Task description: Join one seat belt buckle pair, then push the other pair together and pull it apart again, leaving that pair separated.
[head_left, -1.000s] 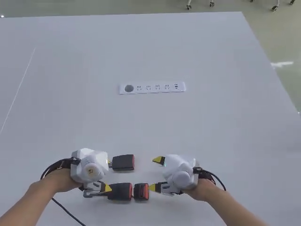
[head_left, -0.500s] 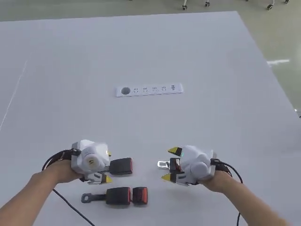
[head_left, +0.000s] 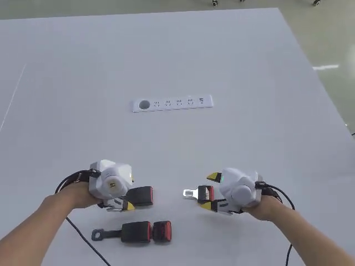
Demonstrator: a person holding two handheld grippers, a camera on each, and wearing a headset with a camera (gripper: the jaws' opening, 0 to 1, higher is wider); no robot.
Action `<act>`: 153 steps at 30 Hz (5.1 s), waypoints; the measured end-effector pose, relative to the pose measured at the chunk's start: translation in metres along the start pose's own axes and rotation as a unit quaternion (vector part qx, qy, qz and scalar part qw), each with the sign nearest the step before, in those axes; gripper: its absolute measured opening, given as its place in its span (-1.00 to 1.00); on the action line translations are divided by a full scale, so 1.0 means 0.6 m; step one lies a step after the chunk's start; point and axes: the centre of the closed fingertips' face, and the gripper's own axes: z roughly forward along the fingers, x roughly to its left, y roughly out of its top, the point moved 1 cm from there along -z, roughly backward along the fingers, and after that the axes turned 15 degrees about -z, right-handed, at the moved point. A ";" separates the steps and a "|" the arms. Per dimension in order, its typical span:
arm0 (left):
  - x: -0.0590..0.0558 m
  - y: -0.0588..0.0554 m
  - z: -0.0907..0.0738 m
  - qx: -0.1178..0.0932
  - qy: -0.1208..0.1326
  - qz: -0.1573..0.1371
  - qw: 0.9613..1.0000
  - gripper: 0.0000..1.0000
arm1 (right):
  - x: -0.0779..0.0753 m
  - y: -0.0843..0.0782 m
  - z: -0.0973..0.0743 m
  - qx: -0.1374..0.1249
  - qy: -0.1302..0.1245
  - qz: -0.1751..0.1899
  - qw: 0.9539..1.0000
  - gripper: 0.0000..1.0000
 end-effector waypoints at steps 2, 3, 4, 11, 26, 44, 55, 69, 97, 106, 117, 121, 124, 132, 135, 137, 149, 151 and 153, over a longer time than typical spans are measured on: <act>0.001 -0.004 0.006 0.006 -0.003 0.001 1.000 -0.14 | 0.002 -0.006 0.004 0.005 0.008 0.000 1.000 -0.15; 0.002 -0.007 0.010 0.009 -0.004 0.002 1.000 -0.15 | 0.003 -0.009 0.007 0.008 0.014 -0.003 1.000 -0.16; 0.003 -0.007 0.011 0.010 -0.005 0.002 1.000 -0.16 | 0.003 -0.011 0.008 0.009 0.016 -0.005 1.000 -0.17; 0.000 -0.019 0.028 0.031 -0.011 0.003 0.999 -0.26 | -0.001 -0.024 0.021 0.019 0.033 -0.006 0.999 -0.20; 0.004 -0.025 0.046 0.044 -0.028 0.019 0.998 -0.34 | 0.008 -0.036 0.029 0.029 0.063 -0.012 0.998 -0.37; 0.005 -0.025 0.045 0.042 -0.035 0.024 0.998 -0.37 | 0.010 -0.016 0.044 0.028 0.082 -0.043 0.995 -0.41; 0.005 -0.025 0.046 0.041 -0.035 0.022 0.998 -0.37 | 0.006 0.014 0.072 0.022 0.093 -0.062 0.993 -0.41; 0.006 -0.025 0.047 0.043 -0.037 0.015 0.998 -0.37 | 0.009 0.052 0.103 0.013 0.105 -0.078 0.991 -0.41; 0.006 -0.023 0.048 0.041 -0.039 0.006 0.998 -0.37 | 0.007 0.093 0.132 0.005 0.107 -0.076 0.991 -0.40; 0.006 -0.023 0.048 0.039 -0.040 0.006 0.998 -0.37 | 0.010 0.103 0.140 0.002 0.104 -0.082 0.991 -0.40; 0.006 -0.023 0.050 0.027 -0.034 0.000 0.999 -0.38 | 0.011 0.108 0.141 -0.007 0.097 -0.072 0.993 -0.42; 0.006 -0.023 0.050 0.020 -0.032 -0.004 0.999 -0.38 | 0.012 0.108 0.143 -0.008 0.095 -0.069 0.993 -0.42; 0.006 -0.023 0.049 0.016 -0.033 -0.005 0.999 -0.38 | 0.012 0.110 0.144 -0.009 0.095 -0.067 0.993 -0.42; 0.006 -0.024 0.049 0.019 -0.037 0.004 0.999 -0.38 | 0.017 0.126 0.159 -0.017 0.097 -0.069 0.993 -0.42; 0.006 -0.024 0.049 0.017 -0.037 0.002 0.999 -0.39 | 0.016 0.125 0.158 -0.020 0.097 -0.069 0.993 -0.43; 0.005 -0.024 0.048 0.012 -0.036 0.001 0.999 -0.39 | 0.015 0.126 0.160 -0.022 0.096 -0.071 0.993 -0.43; 0.005 -0.023 0.048 0.007 -0.040 0.005 0.999 -0.39 | 0.012 0.136 0.168 -0.025 0.100 -0.078 0.992 -0.42; 0.005 -0.022 0.048 0.008 -0.039 0.005 0.999 -0.39 | 0.012 0.136 0.169 -0.025 0.101 -0.080 0.991 -0.42; 0.004 -0.022 0.048 0.008 -0.037 0.002 0.999 -0.39 | 0.012 0.137 0.170 -0.024 0.101 -0.081 0.991 -0.42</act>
